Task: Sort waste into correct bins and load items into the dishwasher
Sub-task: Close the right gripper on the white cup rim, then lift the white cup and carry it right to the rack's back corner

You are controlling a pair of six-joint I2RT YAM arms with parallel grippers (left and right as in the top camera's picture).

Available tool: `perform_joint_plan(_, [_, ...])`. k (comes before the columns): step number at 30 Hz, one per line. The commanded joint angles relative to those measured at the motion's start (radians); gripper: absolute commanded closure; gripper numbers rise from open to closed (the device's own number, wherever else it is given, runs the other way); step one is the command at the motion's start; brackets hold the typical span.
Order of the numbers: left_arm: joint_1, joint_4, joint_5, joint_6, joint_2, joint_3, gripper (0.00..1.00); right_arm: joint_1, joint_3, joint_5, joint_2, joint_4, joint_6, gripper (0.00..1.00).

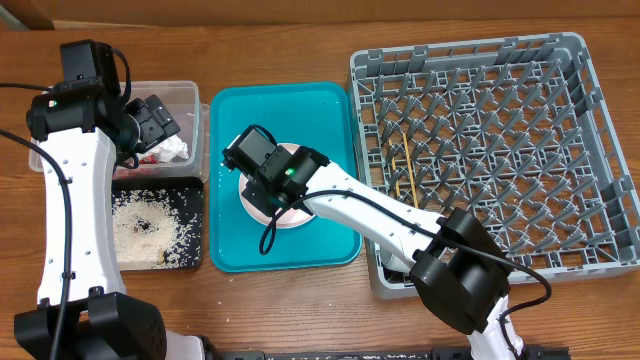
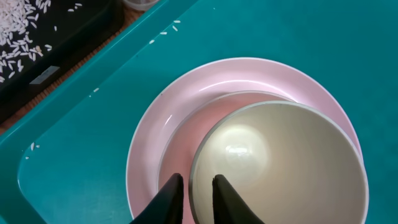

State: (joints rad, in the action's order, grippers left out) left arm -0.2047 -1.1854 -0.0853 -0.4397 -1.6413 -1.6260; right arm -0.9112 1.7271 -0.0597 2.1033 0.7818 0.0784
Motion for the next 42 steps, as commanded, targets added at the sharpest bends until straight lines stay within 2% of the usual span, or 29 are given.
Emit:
perform_joint_plan(1, [0.002, 0.001, 0.005, -0.013, -0.003, -0.023, 0.00, 0.005, -0.006, -0.010, 0.001, -0.002, 0.000, 0.84])
perform_joint_plan(10, [0.002, 0.001, 0.005, -0.013, -0.003, -0.023, 0.00, 0.005, -0.006, -0.010, 0.001, -0.002, 0.000, 0.89])
perform_joint_plan(13, [0.002, 0.001, 0.005, -0.013, -0.003, -0.023, 0.00, 0.005, -0.006, -0.010, 0.001, -0.003, 0.000, 0.96])
perform_joint_plan(22, [0.002, 0.001, 0.005, -0.013, -0.003, -0.023, 0.00, 0.005, 0.026, -0.008, -0.013, 0.001, -0.005, 0.96])
perform_joint_plan(35, [0.002, 0.001, 0.005, -0.013, -0.003, -0.023, 0.00, 0.028, 0.060, 0.031, -0.312, 0.074, -0.169, 0.96])
perform_joint_plan(42, [0.002, 0.001, 0.005, -0.013, -0.003, -0.023, 0.00, 0.172, 0.060, 0.175, -0.462, 0.231, -0.267, 0.96])
